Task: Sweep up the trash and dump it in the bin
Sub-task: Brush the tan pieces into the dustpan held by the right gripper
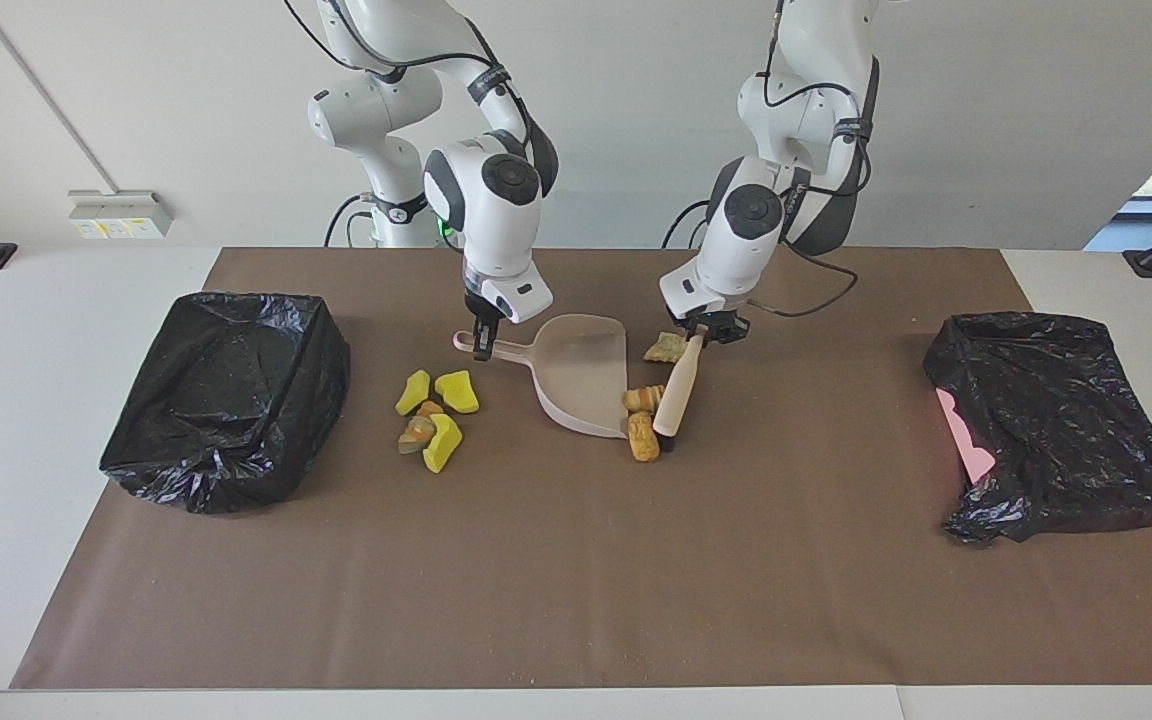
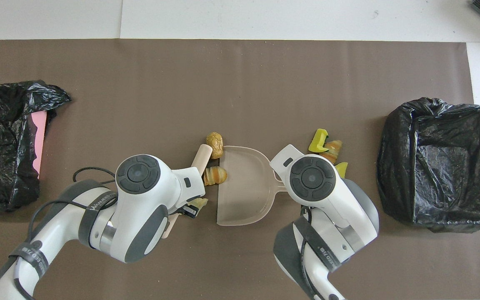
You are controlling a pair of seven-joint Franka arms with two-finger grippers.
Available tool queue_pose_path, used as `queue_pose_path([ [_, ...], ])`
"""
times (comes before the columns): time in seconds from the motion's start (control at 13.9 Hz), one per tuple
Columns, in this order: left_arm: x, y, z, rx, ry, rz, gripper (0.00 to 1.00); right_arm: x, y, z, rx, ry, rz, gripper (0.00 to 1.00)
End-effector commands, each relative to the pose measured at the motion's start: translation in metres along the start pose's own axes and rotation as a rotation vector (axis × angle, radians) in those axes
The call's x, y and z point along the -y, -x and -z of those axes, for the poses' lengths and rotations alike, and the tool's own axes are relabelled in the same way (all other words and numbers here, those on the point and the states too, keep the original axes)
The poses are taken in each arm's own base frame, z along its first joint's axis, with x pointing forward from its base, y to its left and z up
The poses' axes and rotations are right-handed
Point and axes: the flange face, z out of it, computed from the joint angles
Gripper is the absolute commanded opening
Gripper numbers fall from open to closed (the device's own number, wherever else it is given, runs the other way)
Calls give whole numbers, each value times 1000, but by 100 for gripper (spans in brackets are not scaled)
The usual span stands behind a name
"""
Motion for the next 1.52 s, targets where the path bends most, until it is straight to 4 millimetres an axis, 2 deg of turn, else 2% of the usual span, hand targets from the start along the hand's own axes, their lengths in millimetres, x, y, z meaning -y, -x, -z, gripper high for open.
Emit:
queue_pose_path([
  [0.0,-44,25,2,40,47,-16,0,2,-4,-5,6,27,-4,0],
  [0.07,-56,26,7,49,60,10,0,2,-4,-5,7,26,-6,0],
  [0.14,-60,21,14,38,77,43,0,2,-4,-7,9,23,-4,0],
  [0.43,-61,14,72,50,128,188,0,1,-4,-6,8,24,-5,0],
  [0.58,-60,27,80,78,119,330,0,0,-3,-7,6,26,10,0],
  [0.72,-55,45,72,150,88,468,0,-1,-4,-8,1,35,24,0],
  [1.08,-47,87,45,184,26,910,0,-1,-10,-17,4,31,31,0],
  [1.23,-54,91,22,150,20,1028,0,-2,-9,-16,3,32,30,0],
  [1.37,-84,88,4,81,41,1072,0,-1,-10,-17,4,33,32,0],
  [1.44,-91,84,-7,82,49,1075,0,-1,-10,-17,5,32,32,0],
])
